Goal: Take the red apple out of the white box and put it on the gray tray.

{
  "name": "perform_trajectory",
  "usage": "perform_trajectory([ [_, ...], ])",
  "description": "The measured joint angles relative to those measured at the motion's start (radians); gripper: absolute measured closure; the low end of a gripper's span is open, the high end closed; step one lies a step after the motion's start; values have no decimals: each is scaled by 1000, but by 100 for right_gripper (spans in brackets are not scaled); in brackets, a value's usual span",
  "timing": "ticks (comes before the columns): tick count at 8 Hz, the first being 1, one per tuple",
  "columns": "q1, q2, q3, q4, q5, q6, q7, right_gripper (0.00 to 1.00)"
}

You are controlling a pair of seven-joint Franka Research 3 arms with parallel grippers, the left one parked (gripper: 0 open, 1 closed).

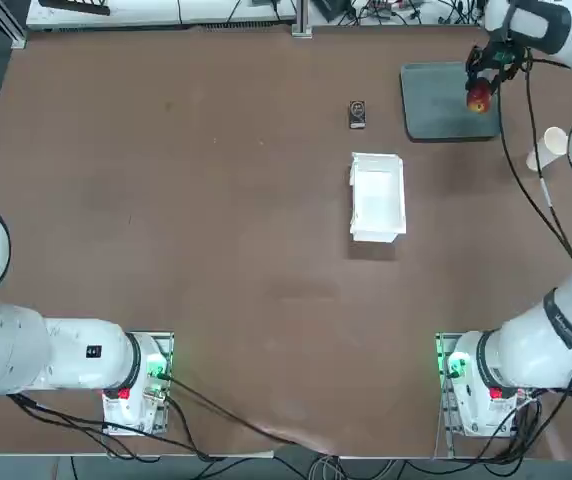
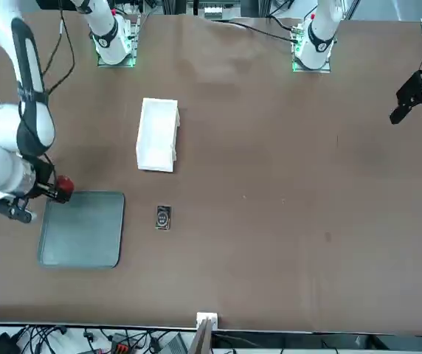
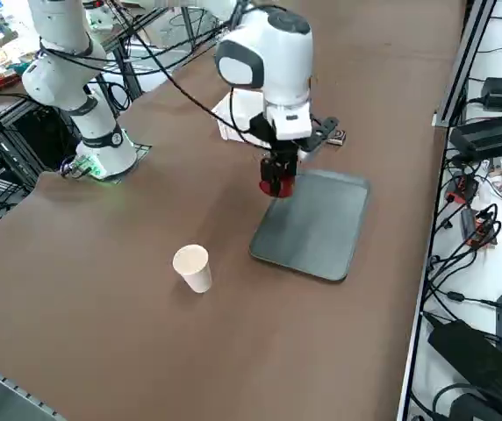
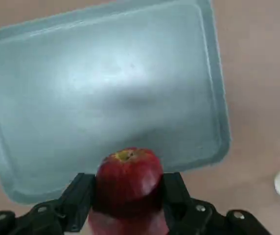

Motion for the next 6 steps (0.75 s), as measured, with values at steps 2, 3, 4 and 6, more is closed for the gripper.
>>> perform_trajectory([
  [2, 0, 94, 6, 33, 0, 91, -44, 23],
  [3, 0, 126, 7, 40, 0, 117, -66, 23],
  [4, 0, 144, 7, 44, 0, 123, -82, 23],
  [6, -1, 154, 10, 48, 0, 123, -93, 23],
])
